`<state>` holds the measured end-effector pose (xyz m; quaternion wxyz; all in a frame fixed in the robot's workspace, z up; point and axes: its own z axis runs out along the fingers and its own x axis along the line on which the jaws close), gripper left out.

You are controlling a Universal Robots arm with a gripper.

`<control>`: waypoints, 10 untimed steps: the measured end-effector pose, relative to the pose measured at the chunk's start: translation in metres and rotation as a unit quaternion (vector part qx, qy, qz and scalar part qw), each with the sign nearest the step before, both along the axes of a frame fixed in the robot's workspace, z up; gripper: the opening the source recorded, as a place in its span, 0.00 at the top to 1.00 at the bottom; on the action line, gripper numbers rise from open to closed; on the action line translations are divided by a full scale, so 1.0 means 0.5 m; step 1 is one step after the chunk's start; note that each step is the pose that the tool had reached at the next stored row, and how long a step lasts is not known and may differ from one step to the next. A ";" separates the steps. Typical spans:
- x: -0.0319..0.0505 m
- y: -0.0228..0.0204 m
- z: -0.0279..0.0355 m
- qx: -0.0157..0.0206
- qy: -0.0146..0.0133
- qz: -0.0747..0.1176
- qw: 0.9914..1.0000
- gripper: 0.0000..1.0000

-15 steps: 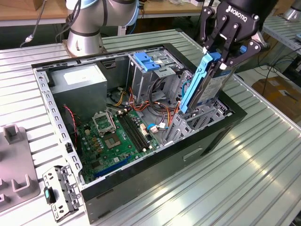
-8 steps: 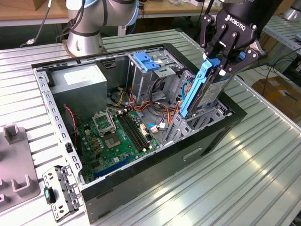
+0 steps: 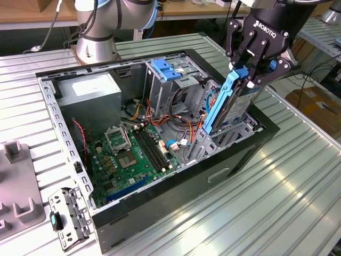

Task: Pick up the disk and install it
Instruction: 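Insert the disk into the insertion slot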

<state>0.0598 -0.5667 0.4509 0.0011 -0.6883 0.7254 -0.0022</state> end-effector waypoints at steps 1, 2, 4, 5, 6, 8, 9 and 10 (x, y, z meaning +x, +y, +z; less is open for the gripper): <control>0.000 0.0000 -0.001 0.000 0.000 0.000 1.000 0.64; 0.000 0.0000 -0.001 0.000 0.000 0.000 1.000 0.64; 0.000 -0.0001 -0.002 0.000 0.000 0.000 1.000 0.64; 0.000 -0.0001 -0.001 0.000 0.000 0.000 1.000 0.64; 0.000 -0.0001 -0.001 0.000 0.000 0.001 1.000 0.64; 0.000 0.0000 0.000 0.000 0.000 0.001 1.000 0.64; 0.000 0.0007 0.000 0.000 0.000 0.001 1.000 0.64; 0.000 0.0017 0.001 0.000 0.000 0.001 1.000 0.64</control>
